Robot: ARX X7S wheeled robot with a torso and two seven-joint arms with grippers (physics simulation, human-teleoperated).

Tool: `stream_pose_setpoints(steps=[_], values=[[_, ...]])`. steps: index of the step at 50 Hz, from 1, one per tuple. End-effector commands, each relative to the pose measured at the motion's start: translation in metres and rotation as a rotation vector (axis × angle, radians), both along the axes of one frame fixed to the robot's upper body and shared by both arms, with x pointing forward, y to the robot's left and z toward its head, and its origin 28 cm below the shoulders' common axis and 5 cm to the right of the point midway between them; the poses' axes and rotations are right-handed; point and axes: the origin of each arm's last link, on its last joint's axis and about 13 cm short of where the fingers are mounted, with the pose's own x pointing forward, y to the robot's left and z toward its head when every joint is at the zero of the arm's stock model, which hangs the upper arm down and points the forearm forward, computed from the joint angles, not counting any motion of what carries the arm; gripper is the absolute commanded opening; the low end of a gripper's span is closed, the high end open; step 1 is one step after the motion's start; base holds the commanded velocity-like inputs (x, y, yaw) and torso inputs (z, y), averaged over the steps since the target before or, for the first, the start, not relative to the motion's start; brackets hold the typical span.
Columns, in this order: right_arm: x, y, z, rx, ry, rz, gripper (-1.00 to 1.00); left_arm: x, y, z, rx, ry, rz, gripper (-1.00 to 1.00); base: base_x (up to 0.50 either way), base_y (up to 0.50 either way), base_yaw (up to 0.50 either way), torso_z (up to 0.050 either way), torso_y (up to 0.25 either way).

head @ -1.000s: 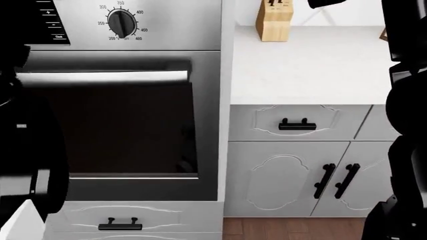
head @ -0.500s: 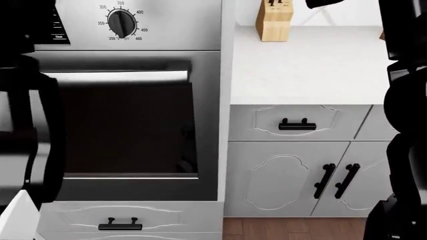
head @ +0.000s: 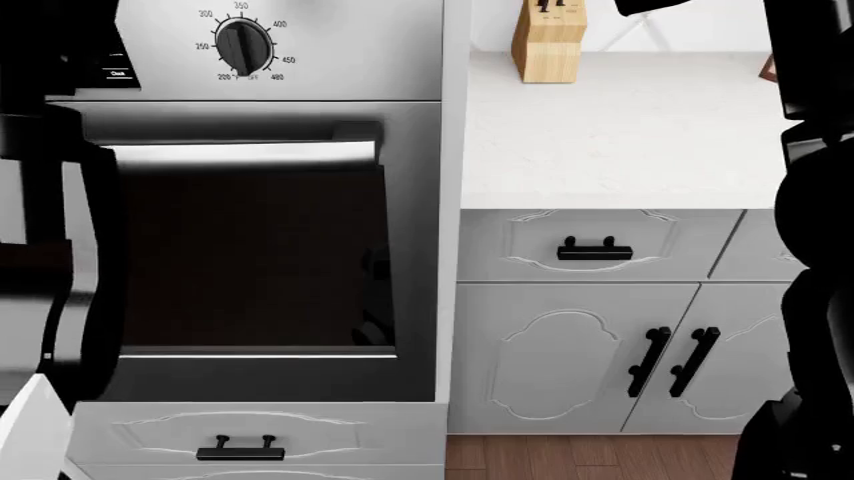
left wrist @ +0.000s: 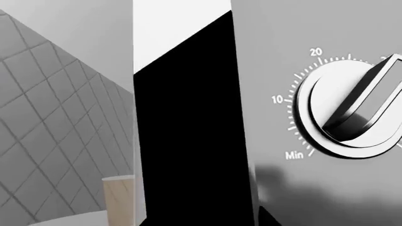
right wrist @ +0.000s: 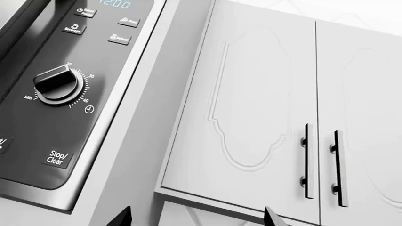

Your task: Open the microwave door

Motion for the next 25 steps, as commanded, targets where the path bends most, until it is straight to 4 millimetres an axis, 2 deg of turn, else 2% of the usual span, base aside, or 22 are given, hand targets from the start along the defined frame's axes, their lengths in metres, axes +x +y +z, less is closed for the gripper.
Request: stream_pose_setpoints(steps=[1,9,25], values=[[-0.001,0.001,0.002,-0.006,0.000,0.001,1.00,-0.010,0.003,-0.003,0.005,-0.011,-0.019,-1.00,0.00,0.00,0.00,0.000,0.000],[-0.003,0.001,0.004,-0.009,0.001,-0.001,1.00,-0.025,0.007,-0.012,0.018,-0.012,-0.045,-1.00,0.00,0.00,0.00,0.000,0.000],[-0.002,0.002,0.004,-0.014,0.001,-0.004,1.00,-0.075,0.014,-0.013,0.049,-0.006,-0.085,-1.00,0.00,0.00,0.00,0.000,0.000]])
